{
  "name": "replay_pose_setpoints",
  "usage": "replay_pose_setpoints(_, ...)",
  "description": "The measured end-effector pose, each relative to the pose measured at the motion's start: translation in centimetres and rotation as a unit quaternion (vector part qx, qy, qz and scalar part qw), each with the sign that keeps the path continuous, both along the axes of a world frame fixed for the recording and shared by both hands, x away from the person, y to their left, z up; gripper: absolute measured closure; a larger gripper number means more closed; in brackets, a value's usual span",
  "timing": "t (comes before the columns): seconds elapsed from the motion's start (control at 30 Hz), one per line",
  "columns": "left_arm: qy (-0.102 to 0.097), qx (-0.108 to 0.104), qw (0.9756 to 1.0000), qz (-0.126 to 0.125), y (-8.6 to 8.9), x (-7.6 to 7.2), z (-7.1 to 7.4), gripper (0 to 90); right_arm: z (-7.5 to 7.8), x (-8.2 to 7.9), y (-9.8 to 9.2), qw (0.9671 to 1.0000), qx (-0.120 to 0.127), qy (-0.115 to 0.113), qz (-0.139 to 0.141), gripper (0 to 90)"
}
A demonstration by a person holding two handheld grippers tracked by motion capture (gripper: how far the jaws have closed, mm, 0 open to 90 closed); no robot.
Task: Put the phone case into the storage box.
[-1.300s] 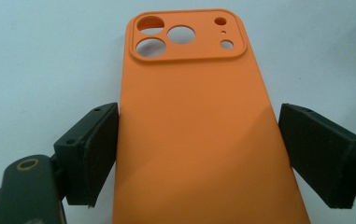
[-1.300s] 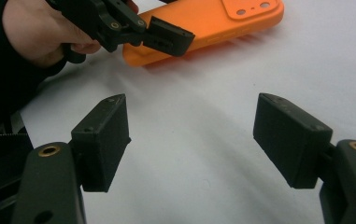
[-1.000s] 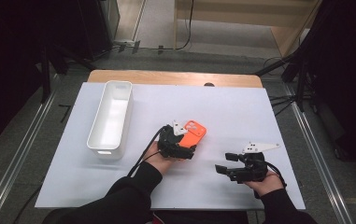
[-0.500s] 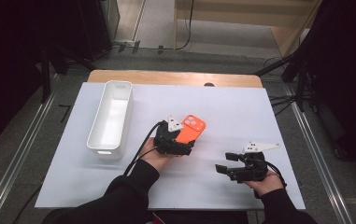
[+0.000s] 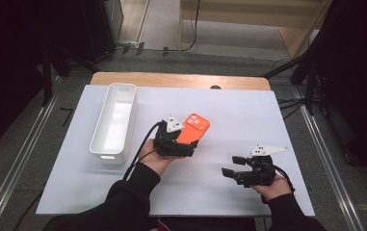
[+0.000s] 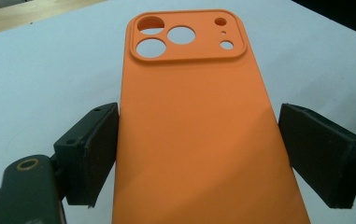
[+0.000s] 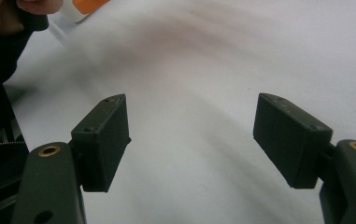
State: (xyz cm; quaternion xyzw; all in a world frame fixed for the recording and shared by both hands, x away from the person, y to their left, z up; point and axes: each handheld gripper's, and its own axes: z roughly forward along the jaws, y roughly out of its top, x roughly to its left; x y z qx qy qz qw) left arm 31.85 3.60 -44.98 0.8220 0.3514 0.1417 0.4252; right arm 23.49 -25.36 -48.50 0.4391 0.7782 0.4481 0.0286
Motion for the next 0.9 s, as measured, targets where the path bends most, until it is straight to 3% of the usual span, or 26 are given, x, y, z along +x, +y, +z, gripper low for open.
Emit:
replay_pose_setpoints(0.43, -0.009, -0.023, 0.9997, 0.009, 0.2, -0.8, -0.1, 14.9, 0.9, 0.3, 0.2, 0.9995, 0.027, 0.000, -0.018, 24.8)
replay_pose_setpoints(0.7, -0.013, -0.054, 0.9983, 0.020, 0.7, -1.2, -0.3, 14.9, 1.7, 0.7, 0.4, 0.9987, 0.041, -0.006, -0.029, 24.2)
replay_pose_setpoints(0.83, 0.002, -0.080, 0.9962, 0.032, 1.0, -1.3, -0.7, 14.9, 2.5, 1.1, 0.7, 0.9974, 0.059, -0.001, -0.040, 24.2)
replay_pose_setpoints(0.9, 0.005, -0.084, 0.9959, 0.035, 1.0, -1.4, -0.9, 14.9, 2.7, 1.3, 0.8, 0.9968, 0.065, 0.005, -0.046, 24.2)
